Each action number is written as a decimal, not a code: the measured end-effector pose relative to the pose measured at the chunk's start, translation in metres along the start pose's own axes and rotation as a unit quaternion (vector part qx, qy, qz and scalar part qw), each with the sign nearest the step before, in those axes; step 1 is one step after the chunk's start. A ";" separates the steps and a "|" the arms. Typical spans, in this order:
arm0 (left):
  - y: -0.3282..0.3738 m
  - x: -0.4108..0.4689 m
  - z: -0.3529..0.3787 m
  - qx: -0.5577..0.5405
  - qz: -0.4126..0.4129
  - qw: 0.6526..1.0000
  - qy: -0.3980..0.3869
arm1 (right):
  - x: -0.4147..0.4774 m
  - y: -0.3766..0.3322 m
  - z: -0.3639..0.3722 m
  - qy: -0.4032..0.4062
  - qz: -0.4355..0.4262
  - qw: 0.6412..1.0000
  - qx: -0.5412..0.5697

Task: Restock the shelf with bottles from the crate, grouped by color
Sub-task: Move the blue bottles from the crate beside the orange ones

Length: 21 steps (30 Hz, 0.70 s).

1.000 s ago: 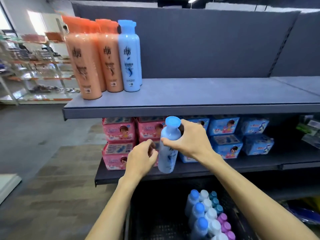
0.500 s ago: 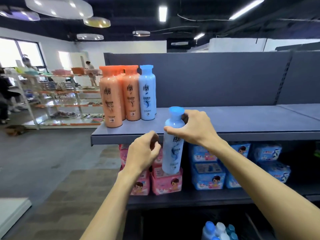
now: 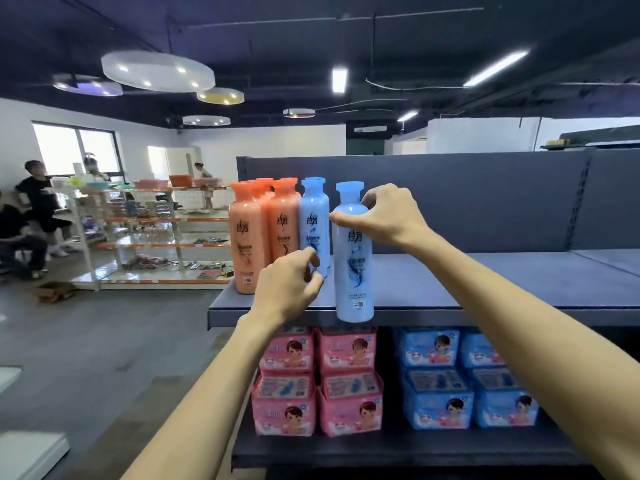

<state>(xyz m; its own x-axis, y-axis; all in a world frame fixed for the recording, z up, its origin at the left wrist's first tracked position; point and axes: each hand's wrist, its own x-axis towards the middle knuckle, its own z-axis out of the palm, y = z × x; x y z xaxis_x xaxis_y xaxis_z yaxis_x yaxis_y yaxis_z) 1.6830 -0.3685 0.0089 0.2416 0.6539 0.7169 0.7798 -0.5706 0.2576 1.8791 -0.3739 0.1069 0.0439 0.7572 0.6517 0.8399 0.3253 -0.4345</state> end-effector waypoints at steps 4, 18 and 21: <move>-0.003 0.015 -0.008 0.020 -0.001 1.000 -0.001 | 0.010 -0.016 0.002 0.012 -0.033 0.999 -0.037; -0.022 0.023 -0.005 0.047 -0.035 0.998 -0.007 | 0.029 -0.028 0.041 -0.001 0.022 0.999 -0.038; -0.025 0.021 -0.003 0.048 -0.038 0.998 -0.005 | 0.027 -0.026 0.048 0.019 0.023 0.999 -0.037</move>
<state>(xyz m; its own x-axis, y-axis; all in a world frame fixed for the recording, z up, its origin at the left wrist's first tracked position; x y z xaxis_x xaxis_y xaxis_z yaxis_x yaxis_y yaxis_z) 1.6665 -0.3422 0.0194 0.1845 0.6985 0.6914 0.8479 -0.4689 0.2474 1.8327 -0.3346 0.1060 0.1020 0.7485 0.6553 0.8741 0.2469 -0.4182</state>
